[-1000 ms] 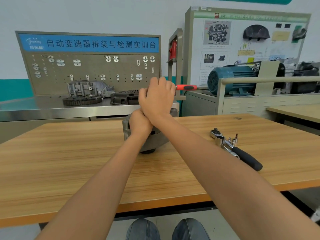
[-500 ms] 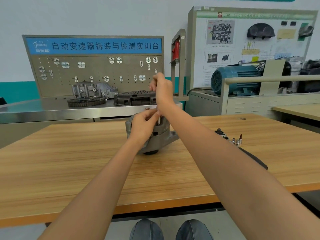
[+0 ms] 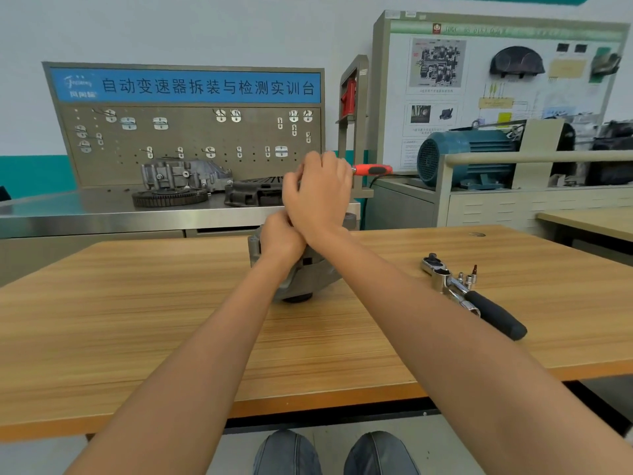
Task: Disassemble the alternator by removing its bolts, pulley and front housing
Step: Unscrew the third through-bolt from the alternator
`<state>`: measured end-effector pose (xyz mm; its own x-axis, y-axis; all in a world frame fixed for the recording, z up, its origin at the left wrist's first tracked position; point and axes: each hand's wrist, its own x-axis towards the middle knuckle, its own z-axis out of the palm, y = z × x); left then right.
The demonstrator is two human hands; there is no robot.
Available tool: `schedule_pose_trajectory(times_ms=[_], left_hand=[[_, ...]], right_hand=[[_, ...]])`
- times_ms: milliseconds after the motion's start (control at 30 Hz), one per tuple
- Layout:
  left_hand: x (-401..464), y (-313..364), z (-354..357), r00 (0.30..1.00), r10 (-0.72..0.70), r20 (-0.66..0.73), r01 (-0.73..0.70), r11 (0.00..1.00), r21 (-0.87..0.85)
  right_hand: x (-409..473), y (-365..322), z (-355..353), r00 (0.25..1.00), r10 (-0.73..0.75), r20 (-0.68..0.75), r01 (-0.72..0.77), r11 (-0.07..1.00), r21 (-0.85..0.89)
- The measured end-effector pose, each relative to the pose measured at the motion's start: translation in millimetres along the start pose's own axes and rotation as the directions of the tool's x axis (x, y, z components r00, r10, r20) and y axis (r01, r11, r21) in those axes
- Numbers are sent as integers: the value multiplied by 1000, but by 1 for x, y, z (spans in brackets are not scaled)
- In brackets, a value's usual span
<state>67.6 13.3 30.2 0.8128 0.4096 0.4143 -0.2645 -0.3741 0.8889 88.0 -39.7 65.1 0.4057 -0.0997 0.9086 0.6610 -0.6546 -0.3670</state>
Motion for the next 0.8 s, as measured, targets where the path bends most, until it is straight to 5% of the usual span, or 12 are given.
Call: schedule_pose_trajectory(times_ms=[200,333,567,700,800], left_hand=[[-6,2,-16,989,44,143,-46,999,6],[-10,2,-19,977,65,203,-55,997,-54],[-8,5,-14,984,-5,177,26,993,-115],[-6,10,-13,986,-42,159,51,997,-50],[0,10,-10,994,-70,82,66,996,53]], right_hand=[[11,-13,4,987,58,152,-106,938,330],[17,-13,2,933,213,289,-347,742,574],[31,-7,-9,790,328,518,-608,527,594],[23,-5,-9,899,201,390,-403,731,551],[8,0,-2,983,47,178,-61,995,75]])
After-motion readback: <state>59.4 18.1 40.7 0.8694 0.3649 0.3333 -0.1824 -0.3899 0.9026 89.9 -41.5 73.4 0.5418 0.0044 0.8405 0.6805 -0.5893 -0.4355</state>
